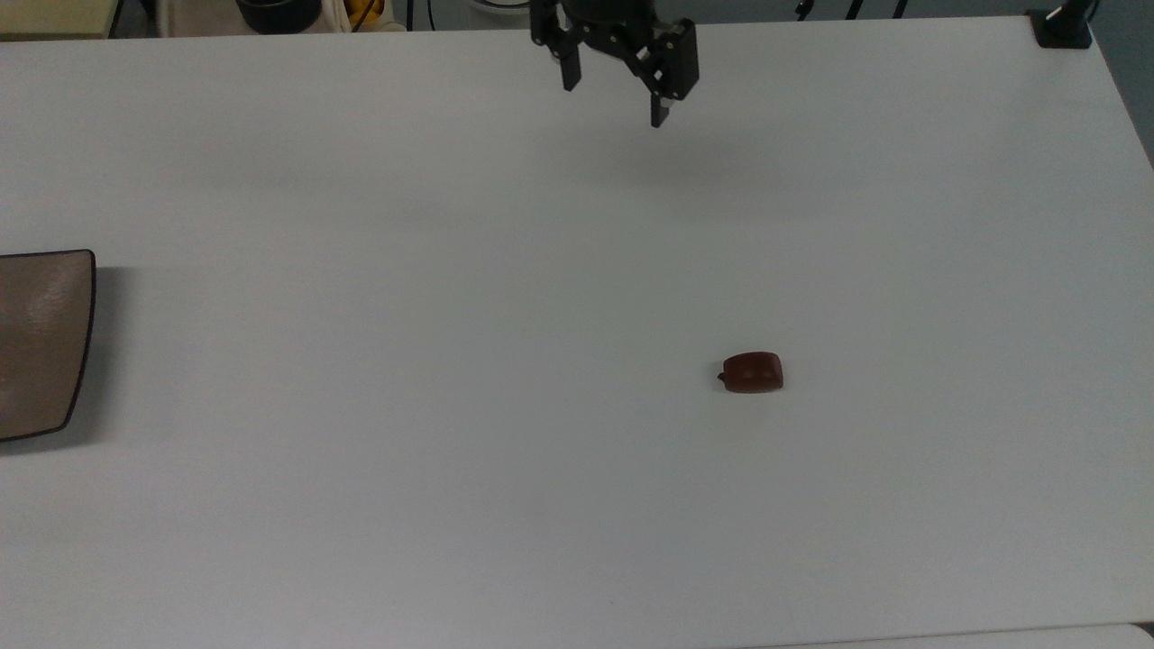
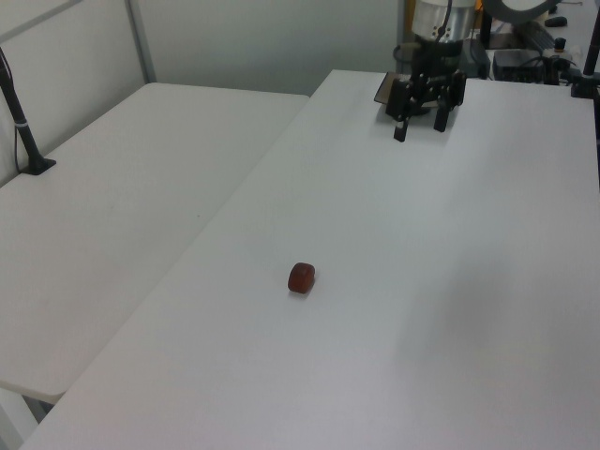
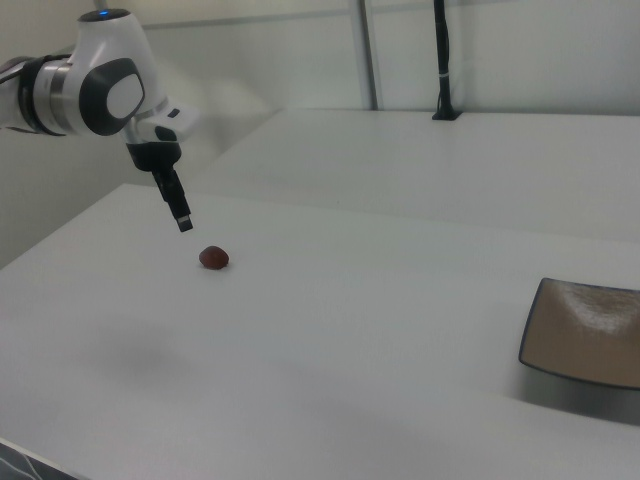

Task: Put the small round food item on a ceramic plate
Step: 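Move the open gripper toward the small reddish-brown food item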

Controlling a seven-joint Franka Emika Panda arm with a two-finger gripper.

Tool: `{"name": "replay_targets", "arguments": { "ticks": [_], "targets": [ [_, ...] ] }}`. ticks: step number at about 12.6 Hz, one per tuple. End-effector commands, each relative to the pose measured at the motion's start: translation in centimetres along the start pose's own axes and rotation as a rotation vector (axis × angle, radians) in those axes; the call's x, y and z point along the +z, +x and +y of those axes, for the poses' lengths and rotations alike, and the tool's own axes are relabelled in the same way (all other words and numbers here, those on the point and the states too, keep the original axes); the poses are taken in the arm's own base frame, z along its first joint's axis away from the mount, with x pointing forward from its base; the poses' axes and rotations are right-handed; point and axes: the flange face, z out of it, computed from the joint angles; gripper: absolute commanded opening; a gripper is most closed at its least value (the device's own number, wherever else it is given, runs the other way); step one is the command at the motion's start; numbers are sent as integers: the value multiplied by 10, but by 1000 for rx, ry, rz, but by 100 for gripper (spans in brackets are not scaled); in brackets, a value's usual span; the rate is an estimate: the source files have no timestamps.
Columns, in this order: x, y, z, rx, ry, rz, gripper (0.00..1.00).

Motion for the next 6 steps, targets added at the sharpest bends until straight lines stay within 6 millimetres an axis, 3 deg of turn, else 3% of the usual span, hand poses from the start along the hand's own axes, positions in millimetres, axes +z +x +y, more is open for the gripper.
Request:
{"name": "replay_targets", "arguments": {
  "ticks": [1, 3, 6],
  "targets": [
    [14, 0, -25, 306, 102, 32, 100],
    [14, 2, -42, 486, 207, 70, 100],
    [37, 14, -59, 669, 312, 96, 100]
  ]
}}
